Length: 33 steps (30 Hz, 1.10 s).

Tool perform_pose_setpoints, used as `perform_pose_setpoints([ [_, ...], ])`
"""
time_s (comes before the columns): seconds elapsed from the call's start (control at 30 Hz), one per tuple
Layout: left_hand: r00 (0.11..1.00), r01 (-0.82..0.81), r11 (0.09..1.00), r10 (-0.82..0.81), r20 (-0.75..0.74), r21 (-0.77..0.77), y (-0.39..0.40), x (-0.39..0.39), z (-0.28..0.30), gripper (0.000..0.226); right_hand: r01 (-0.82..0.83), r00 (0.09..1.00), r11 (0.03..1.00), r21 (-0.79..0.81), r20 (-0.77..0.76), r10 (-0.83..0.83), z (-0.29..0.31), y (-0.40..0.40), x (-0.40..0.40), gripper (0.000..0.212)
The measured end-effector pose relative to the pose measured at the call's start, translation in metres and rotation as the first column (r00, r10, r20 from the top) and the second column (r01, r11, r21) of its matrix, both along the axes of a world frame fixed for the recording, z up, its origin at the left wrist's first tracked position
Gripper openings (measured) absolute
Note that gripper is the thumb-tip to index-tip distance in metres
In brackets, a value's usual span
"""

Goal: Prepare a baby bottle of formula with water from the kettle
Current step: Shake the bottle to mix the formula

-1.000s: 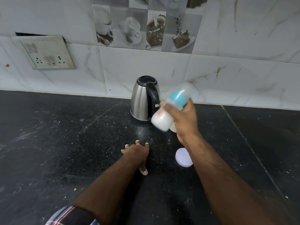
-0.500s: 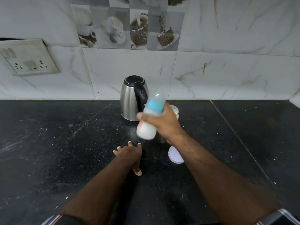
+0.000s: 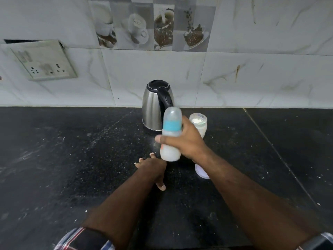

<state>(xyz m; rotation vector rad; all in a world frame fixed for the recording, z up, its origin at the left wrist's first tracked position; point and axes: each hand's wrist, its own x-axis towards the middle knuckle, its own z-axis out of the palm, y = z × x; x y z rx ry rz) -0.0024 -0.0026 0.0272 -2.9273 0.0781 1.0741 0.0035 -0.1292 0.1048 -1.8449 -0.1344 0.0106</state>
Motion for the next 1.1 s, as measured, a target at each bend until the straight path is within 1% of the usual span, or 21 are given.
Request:
perform_pose_setpoints([
  [0.1,1.0,-0.005,1.0,0.004,-0.009,-0.012,0.0,0.0,0.001,0.138,0.146,0.983,0.903,0.405,0.046,-0.179,0.011,-0.006,0.013,0.081],
  [0.13,1.0,-0.003,1.0,0.003,-0.01,-0.009,0.0,0.0,0.001,0.138,0.146,0.981,0.902,0.406,0.058,-0.185,0.012,-0.005,0.012,0.079],
  [0.2,1.0,0.012,1.0,-0.012,-0.005,0.003,0.001,0.0,-0.001,0.134,-0.008,1.0,0.981,0.194,-0.004,0.008,0.006,0.0,0.0,0.078],
  [0.27,1.0,0.017,1.0,-0.017,0.003,0.005,0.001,0.001,-0.002,0.132,-0.05,0.999,0.995,0.083,0.017,0.049,0.004,0.001,-0.006,0.077],
  [0.37,1.0,0.005,1.0,-0.005,0.009,-0.007,0.001,-0.001,0.0,0.137,0.113,0.983,0.858,0.502,0.066,-0.169,0.02,-0.006,0.01,0.069],
  [0.4,1.0,0.001,1.0,-0.001,0.007,-0.008,0.001,-0.001,0.0,0.137,0.126,0.978,0.85,0.512,0.076,-0.192,0.02,-0.006,0.011,0.07],
  [0.43,1.0,0.0,1.0,0.0,0.005,-0.005,0.001,-0.002,0.0,0.136,0.095,0.988,0.885,0.457,0.064,-0.139,0.019,-0.005,0.007,0.073],
  [0.5,1.0,-0.005,1.0,0.005,-0.001,0.0,0.001,-0.002,0.0,0.133,-0.034,0.999,0.99,0.135,0.0,0.035,0.004,-0.002,-0.005,0.079],
  [0.53,1.0,0.0,1.0,0.0,0.0,0.001,0.001,-0.001,0.001,0.133,-0.027,1.0,0.996,0.088,0.012,0.026,0.003,-0.002,-0.009,0.08],
  [0.57,1.0,0.01,1.0,-0.01,0.006,0.003,0.001,-0.001,0.001,0.133,-0.006,0.999,0.991,0.134,0.049,-0.001,0.004,-0.006,-0.003,0.08],
  [0.63,1.0,0.019,1.0,-0.019,0.016,-0.003,0.001,-0.002,0.003,0.135,0.135,0.984,0.874,0.467,0.039,-0.173,0.018,-0.011,0.009,0.078],
  [0.67,1.0,0.018,1.0,-0.018,0.016,-0.006,0.001,-0.003,0.003,0.135,0.159,0.977,0.846,0.509,0.041,-0.208,0.019,-0.01,0.011,0.076],
  [0.7,1.0,0.018,1.0,-0.018,0.015,-0.001,0.001,-0.003,0.003,0.135,0.142,0.983,0.874,0.465,0.036,-0.179,0.019,-0.009,0.008,0.075],
  [0.77,1.0,0.014,1.0,-0.014,0.005,0.007,0.001,-0.003,0.003,0.133,-0.007,1.0,0.987,0.162,0.001,0.007,0.007,-0.005,-0.002,0.077],
  [0.83,1.0,0.018,1.0,-0.018,0.006,-0.004,0.001,-0.001,0.002,0.134,-0.003,0.999,0.99,0.141,0.04,-0.003,0.009,-0.005,-0.004,0.076],
  [0.9,1.0,0.014,1.0,-0.014,0.014,-0.009,0.002,-0.001,0.002,0.136,0.138,0.982,0.859,0.493,0.045,-0.183,0.02,-0.009,0.009,0.072],
  [0.93,1.0,0.007,1.0,-0.007,0.012,-0.01,0.002,-0.002,0.002,0.136,0.147,0.977,0.802,0.579,0.04,-0.208,0.022,-0.008,0.011,0.071],
  [0.97,1.0,0.006,1.0,-0.006,0.011,-0.004,0.002,-0.002,0.002,0.135,0.131,0.983,0.826,0.548,0.035,-0.179,0.022,-0.007,0.009,0.073],
  [1.03,1.0,0.005,1.0,-0.005,0.005,0.01,0.002,-0.002,0.001,0.13,-0.014,1.0,0.975,0.222,-0.005,0.016,0.008,-0.003,-0.004,0.08],
  [1.07,1.0,0.001,1.0,-0.001,0.001,0.008,0.002,-0.002,0.0,0.128,-0.08,0.996,0.989,0.126,-0.03,0.084,0.003,0.002,-0.013,0.079],
  [1.1,1.0,0.002,1.0,-0.002,0.003,0.003,0.002,0.0,-0.001,0.129,-0.074,0.997,0.987,0.141,-0.028,0.079,0.0,0.002,-0.014,0.077],
])
